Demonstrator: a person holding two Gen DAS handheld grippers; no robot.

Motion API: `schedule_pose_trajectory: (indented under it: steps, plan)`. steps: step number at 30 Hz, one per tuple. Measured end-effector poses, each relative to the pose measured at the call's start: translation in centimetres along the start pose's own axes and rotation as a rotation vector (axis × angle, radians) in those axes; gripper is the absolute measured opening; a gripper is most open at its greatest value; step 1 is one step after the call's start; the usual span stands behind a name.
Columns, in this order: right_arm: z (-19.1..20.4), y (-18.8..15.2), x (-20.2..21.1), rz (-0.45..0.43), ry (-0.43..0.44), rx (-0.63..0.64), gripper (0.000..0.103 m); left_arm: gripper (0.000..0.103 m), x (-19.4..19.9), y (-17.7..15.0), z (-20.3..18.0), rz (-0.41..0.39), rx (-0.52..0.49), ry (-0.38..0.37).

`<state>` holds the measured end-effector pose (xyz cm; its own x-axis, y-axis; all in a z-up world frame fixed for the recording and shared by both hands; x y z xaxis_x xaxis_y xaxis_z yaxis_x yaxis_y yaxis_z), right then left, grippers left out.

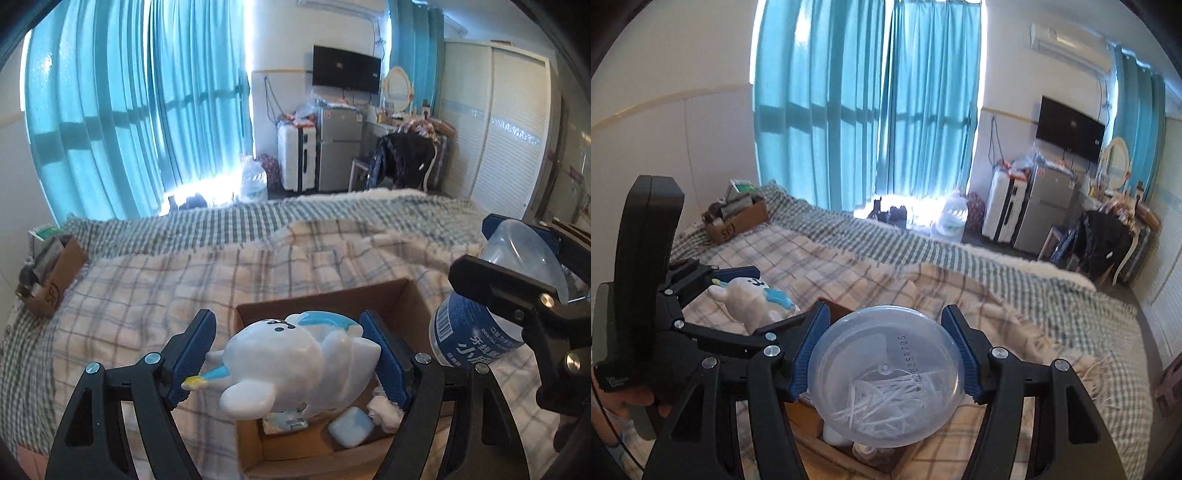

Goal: Organize objects
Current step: 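Drop the toy figure and swab container into the box, opening both tools, then grasp the pale green plastic clip with the left tool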

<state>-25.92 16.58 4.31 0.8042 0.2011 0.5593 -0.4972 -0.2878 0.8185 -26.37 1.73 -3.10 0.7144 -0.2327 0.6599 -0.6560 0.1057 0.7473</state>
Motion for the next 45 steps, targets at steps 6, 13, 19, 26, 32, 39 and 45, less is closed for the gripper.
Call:
schedule_pose_trajectory:
  steps: [6,13,19,26,32,39,45]
  plan:
    - [-0.5,-2.1,-6.9,0.099,0.018,-0.036,0.062,0.082,-5.9,-3.4,0.7,0.104,0.011,-0.012]
    - [-2.2,-2.1,-5.1,0.062,-0.001,-0.068,0.076,0.098,-4.3,-3.1,0.3,0.109,0.019,-0.024]
    - [-3.0,-0.8,2.6,-0.026,-0.038,-0.044,0.077,0.103,2.6,-1.9,-0.7,0.035,-0.007,0.044]
    - [-3.2,-4.7,9.8,-0.001,-0.102,0.023,0.079,0.103,9.0,-5.8,-1.9,0.039,0.028,0.058]
    - [-2.1,-12.0,10.9,0.088,-0.117,-0.003,0.079,0.103,8.8,-12.2,-3.6,0.096,0.063,0.051]
    - [-0.7,-18.2,7.4,0.202,-0.091,-0.060,0.079,0.103,4.3,-19.6,-6.1,0.230,0.087,0.027]
    - [-0.7,-20.5,5.3,0.254,-0.059,-0.092,0.079,0.087,-0.6,-23.3,-6.8,0.400,0.181,-0.072]
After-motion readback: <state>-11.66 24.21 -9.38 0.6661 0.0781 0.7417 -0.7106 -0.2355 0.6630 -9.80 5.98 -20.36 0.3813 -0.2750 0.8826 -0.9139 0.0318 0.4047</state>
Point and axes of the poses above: each gripper's, at about its wrist camera, not at the fingertips, and x roughly against the way its jaws point, z to its left, y to its top, the point moved 2 cm from there along -x, roughly the way its jaws point, and after that the axes turned 9 degrees about -y, right-handed, at the moved point
